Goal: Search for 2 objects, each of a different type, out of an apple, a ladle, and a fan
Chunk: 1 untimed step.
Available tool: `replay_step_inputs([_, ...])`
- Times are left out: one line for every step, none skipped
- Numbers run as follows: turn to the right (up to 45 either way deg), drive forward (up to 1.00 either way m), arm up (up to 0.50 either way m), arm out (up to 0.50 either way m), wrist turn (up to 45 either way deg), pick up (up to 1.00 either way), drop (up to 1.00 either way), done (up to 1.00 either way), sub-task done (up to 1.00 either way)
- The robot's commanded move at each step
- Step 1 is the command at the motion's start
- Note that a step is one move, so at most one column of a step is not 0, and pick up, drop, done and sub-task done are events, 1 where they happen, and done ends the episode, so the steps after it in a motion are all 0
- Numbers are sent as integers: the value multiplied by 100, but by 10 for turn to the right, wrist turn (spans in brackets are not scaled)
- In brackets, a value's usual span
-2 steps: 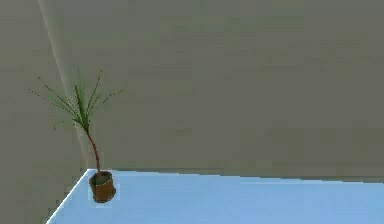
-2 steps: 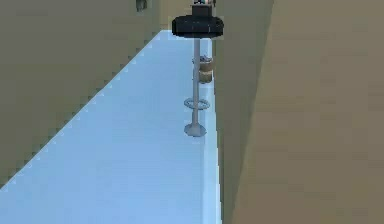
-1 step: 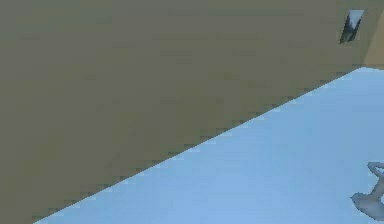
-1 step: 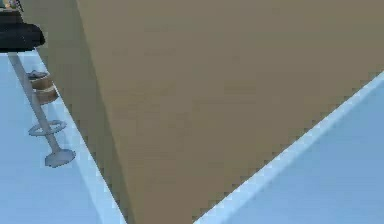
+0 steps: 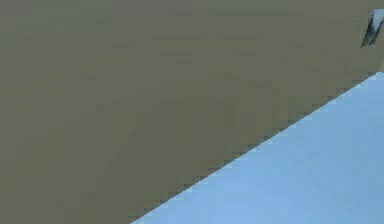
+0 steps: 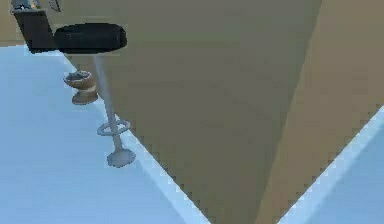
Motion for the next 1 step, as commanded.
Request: replay_step_inputs([360, 0, 0, 0, 0, 0, 0, 0, 0])
